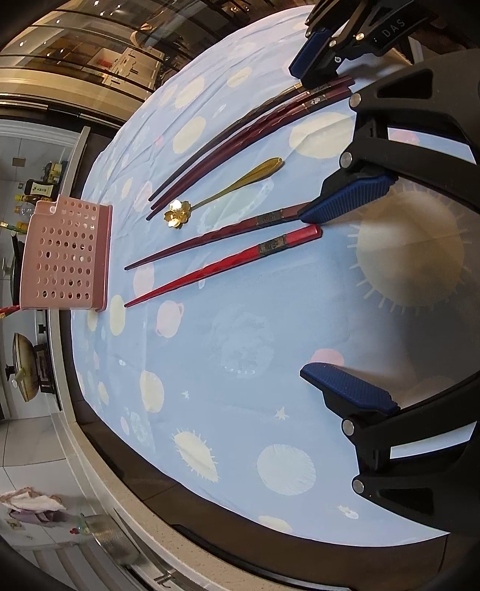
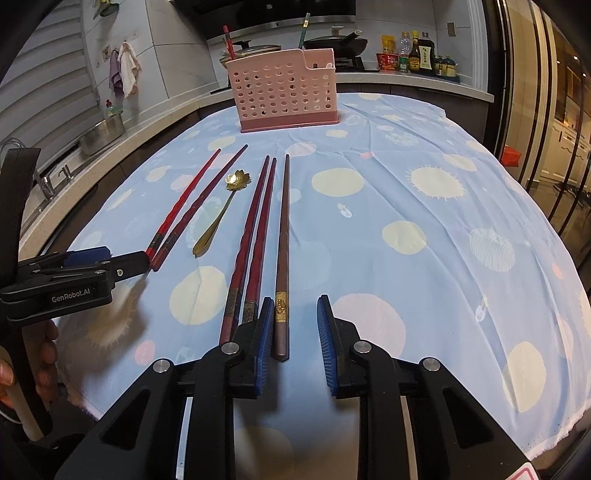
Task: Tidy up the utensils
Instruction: 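Move both tools back toward the remaining chopsticks on the cloth, then grasp a bright red chopstick with the left tool while the right tool grasps a brown chopstick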
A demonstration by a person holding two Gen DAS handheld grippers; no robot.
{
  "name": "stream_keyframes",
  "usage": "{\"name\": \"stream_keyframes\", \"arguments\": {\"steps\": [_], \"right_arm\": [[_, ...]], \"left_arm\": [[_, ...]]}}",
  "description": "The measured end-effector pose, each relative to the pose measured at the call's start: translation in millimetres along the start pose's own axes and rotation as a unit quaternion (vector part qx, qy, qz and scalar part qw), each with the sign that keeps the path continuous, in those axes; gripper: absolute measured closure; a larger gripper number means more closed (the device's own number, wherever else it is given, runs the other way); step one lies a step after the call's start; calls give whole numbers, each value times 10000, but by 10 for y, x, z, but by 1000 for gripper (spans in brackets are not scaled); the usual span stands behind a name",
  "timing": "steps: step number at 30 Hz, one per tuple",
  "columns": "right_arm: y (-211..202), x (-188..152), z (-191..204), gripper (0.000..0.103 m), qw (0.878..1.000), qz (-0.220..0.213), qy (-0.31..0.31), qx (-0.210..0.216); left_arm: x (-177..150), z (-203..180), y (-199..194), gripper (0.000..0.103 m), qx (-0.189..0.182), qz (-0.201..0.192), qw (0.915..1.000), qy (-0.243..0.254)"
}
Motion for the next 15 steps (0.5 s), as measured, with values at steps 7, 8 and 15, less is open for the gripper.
{"name": "stream_keyframes", "arguments": {"steps": [7,8,15], "right_arm": [[21,11,7,81,10000,-8,-20,0],[23,9,6,81,10000,-12,-24,-1],[33,6,7,83,9999,-76,-90,-35]], "left_arm": [[79,45,121,29,82,2,10000,-20],[89,43,131,30,134,-11,9999,22],[137,85,150,44,234,-68,9997,79]]}}
Point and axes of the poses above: each gripper's, at about its wrist camera, not at the fingertips, and y roughly the way its jaws point, z to its left, x to its top, the point moved 9 cm from there along y, roughly the way its jaws point, and after that the axes turned 12 degrees about y, right-handed, at the moved point
